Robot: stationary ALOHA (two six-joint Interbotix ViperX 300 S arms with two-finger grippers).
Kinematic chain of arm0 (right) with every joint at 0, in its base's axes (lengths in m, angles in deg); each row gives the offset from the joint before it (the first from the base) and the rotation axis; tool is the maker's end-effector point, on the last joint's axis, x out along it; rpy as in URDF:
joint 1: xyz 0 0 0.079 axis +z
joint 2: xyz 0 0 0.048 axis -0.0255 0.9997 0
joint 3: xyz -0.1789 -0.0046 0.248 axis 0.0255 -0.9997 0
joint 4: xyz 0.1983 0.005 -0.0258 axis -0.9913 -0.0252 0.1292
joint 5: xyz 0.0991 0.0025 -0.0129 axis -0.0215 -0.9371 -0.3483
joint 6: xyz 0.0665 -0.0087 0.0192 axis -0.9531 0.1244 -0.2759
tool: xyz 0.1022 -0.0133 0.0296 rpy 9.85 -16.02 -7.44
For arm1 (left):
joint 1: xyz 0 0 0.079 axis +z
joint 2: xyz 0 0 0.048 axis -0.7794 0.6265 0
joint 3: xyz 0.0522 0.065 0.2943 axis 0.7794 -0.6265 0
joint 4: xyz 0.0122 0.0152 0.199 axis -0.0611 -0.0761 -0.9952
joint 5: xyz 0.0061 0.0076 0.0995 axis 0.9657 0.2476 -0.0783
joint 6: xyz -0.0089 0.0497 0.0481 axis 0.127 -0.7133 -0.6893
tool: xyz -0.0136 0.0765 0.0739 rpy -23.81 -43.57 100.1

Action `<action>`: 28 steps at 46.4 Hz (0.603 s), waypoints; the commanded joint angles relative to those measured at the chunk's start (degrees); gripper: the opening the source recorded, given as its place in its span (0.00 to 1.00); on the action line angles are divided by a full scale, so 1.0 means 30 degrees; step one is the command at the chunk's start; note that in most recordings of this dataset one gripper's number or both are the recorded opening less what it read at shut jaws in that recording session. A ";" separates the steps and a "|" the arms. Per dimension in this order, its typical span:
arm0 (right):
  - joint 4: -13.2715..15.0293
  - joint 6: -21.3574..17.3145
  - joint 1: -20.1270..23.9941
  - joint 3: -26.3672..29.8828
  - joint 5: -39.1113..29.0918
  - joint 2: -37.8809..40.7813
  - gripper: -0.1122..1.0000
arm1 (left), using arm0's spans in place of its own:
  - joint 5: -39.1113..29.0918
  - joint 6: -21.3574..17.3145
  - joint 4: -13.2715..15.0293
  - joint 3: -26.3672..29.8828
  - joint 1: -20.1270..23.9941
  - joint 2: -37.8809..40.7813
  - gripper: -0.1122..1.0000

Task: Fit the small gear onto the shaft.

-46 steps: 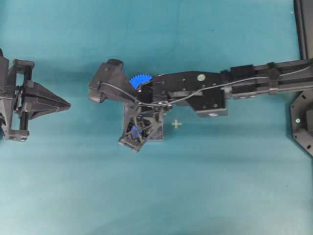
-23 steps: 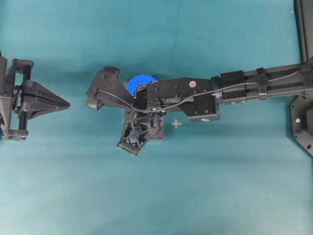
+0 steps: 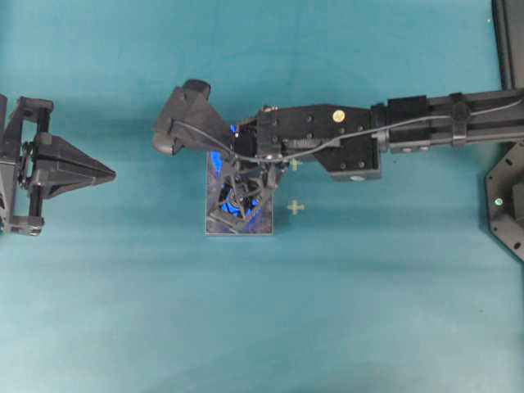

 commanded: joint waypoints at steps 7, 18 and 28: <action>-0.0557 0.0205 0.0176 -0.1025 0.0439 -0.0234 0.11 | 0.0176 0.0000 -0.0029 0.0176 0.0029 0.0029 0.10; -0.0264 0.0176 0.0176 -0.1230 0.0703 -0.1230 0.11 | 0.0176 0.0000 -0.0029 0.0146 0.0000 0.0029 0.10; 0.1582 0.0146 0.0264 -0.2988 0.1816 -0.5977 0.12 | 0.0117 0.0000 -0.0029 0.0088 0.0000 -0.0264 0.10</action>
